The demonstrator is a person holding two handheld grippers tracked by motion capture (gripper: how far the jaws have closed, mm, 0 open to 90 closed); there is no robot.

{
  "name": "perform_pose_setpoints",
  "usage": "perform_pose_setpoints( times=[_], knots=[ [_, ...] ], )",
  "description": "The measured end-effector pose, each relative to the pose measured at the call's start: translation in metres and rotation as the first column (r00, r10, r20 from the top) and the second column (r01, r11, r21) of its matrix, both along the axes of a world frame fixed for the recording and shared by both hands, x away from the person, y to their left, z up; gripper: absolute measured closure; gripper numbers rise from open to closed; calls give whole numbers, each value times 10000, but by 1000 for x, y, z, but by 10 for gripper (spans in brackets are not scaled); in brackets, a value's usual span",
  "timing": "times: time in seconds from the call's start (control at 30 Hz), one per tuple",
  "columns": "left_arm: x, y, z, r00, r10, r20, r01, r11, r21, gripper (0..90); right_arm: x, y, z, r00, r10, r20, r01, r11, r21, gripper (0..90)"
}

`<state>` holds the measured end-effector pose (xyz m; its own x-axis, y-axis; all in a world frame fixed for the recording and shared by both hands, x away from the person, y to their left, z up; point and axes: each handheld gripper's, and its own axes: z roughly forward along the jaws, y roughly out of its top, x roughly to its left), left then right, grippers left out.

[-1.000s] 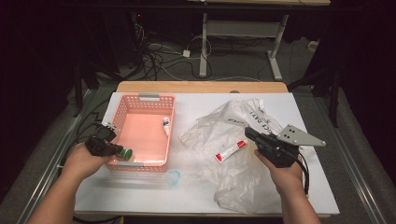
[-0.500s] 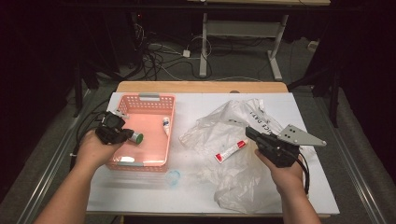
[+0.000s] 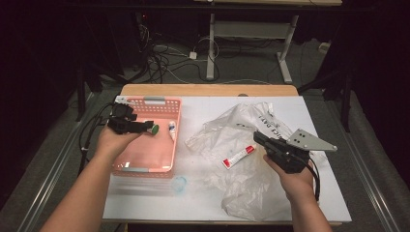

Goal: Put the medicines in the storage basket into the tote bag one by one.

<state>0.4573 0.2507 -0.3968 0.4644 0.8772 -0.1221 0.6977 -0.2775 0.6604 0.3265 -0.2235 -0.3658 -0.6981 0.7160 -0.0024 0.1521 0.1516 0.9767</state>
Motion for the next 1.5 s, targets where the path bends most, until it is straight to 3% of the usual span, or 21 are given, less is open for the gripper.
perform_pose_setpoints(
  times=[0.1, 0.13, 0.2, 0.33, 0.73, 0.93, 1.1, 1.27, 1.5],
  knots=[
    [13, -10, -6, 10000, 46, 37, -48, 9991, 430, 160, 0, -1, 0, 10000, -10, 0, 10, 10000, 1, 900],
    [16, -12, -7, 9997, 254, -7, -254, 9991, 326, 95, 0, -1, 0, 10000, -7, -15, 7, 10000, 16, 900],
    [22, -13, -9, 9996, 248, -152, -252, 9992, -302, 84, 0, -2, 1, 10000, -16, 20, 16, 10000, 8, 900],
    [29, -18, -13, 9991, 275, -337, -282, 9994, -200, 59, 0, -4, 1, 10000, -59, 7, 59, 10000, 57, 900],
    [39, -17, -18, 9985, 489, -262, -491, 9988, -45, 48, 0, -2, -1, 10000, -43, -58, 43, 10000, 17, 900],
    [55, -26, -30, 9979, 523, -382, -509, 9980, 370, 58, 1, -2, -4, 9999, -52, -153, 51, 10000, -27, 900],
    [68, -29, -41, 9951, 608, -783, -554, 9961, 686, 86, 2, -2, -5, 9999, -64, -145, 63, 9999, -83, 900],
    [73, -32, -53, 9887, 592, -1379, -448, 9934, 1053, 152, 2, -4, -5, 9998, -112, -193, 110, 9999, -81, 900],
    [72, -36, -57, 9873, 534, -1497, -349, 9917, 1235, 326, 1, -4, -5, 9998, -103, -166, 102, 9999, -89, 900]
  ],
)
